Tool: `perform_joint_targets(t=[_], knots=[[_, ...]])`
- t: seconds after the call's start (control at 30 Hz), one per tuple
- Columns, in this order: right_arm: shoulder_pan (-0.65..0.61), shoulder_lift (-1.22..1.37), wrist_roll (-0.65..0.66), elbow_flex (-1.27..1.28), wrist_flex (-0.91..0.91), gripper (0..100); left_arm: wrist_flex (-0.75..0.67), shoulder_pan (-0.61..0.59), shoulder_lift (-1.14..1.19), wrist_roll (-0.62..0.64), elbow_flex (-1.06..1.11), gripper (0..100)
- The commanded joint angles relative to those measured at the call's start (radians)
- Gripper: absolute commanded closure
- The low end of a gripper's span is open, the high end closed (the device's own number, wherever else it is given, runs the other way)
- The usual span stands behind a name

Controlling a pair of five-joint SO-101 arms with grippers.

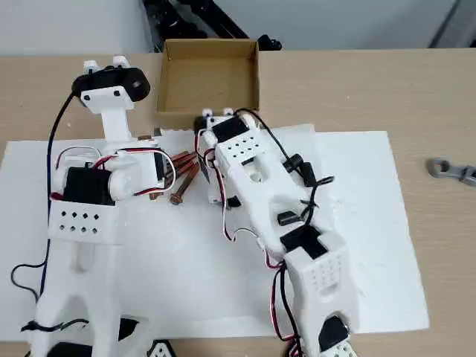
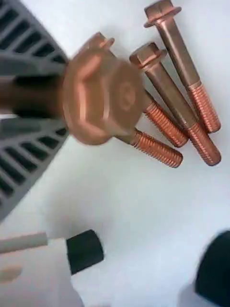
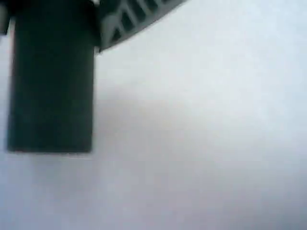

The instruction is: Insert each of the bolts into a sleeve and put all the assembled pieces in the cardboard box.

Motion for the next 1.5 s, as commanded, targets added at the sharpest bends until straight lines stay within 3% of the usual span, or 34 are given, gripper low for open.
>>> perform_joint_targets(t=[0.0,0.27,0.73,1.13,1.23,1.4,1.47], knots=[[0.001,-0.068,-0.003,-0.005,-0.007,86.9,-0.028,-0.008,-0.041,-0.008,-0.008,100],[-0.002,-0.064,0.029,-0.005,0.007,72.9,-0.028,-0.008,-0.041,-0.009,-0.008,100],[-0.004,0.077,0.041,-0.005,-0.127,72.8,-0.028,-0.008,-0.041,-0.009,-0.030,100],[-0.015,0.120,0.040,-0.005,-0.093,73.1,-0.026,-0.008,-0.041,-0.009,-0.028,100],[-0.039,0.122,0.040,-0.003,-0.042,78.7,-0.026,-0.008,-0.041,-0.009,-0.028,100],[-0.068,0.122,0.041,-0.003,-0.019,99.5,-0.026,-0.008,-0.041,-0.009,-0.030,100],[-0.073,0.122,0.041,-0.003,-0.015,98.3,-0.026,-0.008,-0.041,-0.009,-0.030,100]])
